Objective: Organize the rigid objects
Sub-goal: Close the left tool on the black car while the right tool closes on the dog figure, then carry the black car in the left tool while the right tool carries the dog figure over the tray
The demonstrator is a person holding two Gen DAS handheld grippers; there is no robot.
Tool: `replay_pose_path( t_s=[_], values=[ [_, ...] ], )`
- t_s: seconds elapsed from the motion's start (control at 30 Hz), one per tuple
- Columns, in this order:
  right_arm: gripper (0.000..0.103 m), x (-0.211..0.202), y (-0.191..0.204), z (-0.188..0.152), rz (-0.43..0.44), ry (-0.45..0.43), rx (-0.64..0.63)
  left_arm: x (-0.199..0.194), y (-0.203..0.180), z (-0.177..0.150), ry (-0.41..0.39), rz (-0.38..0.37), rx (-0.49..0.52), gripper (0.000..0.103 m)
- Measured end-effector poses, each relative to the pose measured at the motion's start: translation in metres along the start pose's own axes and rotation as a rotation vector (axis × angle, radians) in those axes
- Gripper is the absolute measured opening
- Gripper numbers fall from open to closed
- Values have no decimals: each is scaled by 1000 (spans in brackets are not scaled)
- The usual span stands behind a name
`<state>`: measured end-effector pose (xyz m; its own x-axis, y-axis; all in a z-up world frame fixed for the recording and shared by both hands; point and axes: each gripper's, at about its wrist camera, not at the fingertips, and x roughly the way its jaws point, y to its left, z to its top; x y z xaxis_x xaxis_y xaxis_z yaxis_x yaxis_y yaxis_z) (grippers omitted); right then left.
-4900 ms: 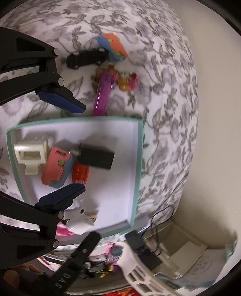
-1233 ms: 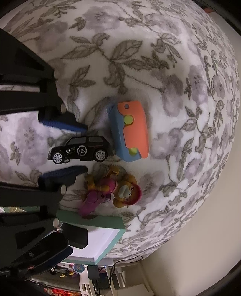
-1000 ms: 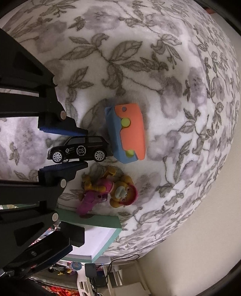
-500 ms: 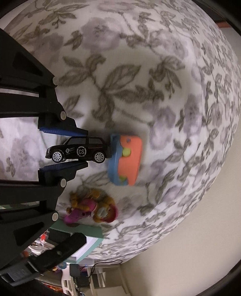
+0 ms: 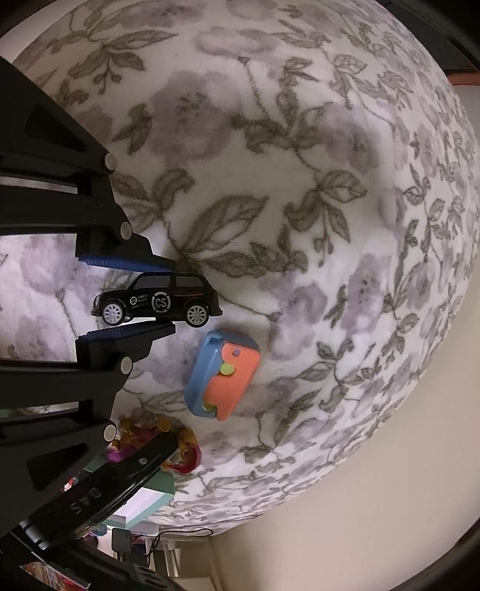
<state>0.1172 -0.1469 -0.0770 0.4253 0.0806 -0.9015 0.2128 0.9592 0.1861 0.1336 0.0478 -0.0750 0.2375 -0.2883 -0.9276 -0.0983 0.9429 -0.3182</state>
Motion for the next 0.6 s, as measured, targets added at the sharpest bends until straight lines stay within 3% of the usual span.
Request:
replay_pose_path(
  t_s=[0.37, 0.4, 0.43, 0.6],
  values=[
    [50, 17, 10, 3, -35, 13, -12, 9, -4, 1, 17, 19, 29, 27],
    [49, 17, 10, 3, -39, 10, -13, 9, -4, 1, 17, 19, 30, 27],
    [39, 16, 10, 3, -46, 8, -13, 8, -3, 0, 16, 18, 30, 27],
    [39, 9, 8, 5, -3, -13, 3, 6, -2, 2, 13, -20, -1, 27]
  ],
)
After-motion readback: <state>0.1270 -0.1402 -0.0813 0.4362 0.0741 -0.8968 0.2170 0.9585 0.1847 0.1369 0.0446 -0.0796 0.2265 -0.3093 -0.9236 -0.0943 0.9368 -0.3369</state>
